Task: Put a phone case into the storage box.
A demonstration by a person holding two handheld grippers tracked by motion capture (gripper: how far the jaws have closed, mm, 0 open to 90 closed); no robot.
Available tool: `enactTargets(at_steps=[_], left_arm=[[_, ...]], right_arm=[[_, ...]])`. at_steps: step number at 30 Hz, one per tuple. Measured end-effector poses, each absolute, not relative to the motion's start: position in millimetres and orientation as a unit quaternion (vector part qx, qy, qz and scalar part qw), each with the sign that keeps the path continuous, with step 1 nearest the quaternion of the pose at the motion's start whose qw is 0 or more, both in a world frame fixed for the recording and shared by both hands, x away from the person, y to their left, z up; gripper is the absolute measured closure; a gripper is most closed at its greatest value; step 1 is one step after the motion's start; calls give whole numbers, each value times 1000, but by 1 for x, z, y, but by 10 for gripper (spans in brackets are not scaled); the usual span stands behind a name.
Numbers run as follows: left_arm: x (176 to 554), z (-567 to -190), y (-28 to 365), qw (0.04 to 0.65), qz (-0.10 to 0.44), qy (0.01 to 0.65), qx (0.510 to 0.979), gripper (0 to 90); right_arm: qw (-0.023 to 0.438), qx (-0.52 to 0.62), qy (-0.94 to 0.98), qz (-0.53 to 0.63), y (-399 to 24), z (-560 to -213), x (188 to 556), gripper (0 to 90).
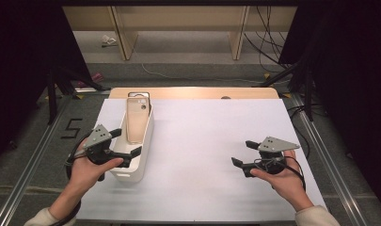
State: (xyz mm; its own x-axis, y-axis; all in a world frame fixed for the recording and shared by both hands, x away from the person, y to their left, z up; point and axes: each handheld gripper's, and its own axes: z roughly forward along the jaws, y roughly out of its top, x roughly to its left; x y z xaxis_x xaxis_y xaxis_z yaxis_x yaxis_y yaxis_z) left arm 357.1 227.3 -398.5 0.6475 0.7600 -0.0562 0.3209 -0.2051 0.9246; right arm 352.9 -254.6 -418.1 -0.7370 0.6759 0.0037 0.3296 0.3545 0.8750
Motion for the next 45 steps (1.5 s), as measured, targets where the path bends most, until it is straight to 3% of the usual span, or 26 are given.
enactTargets(at_steps=[45], left_arm=[[338, -419, 233, 515, 232, 345, 750, 0]], right_arm=[[179, 311, 805, 473, -254, -419, 353, 180]])
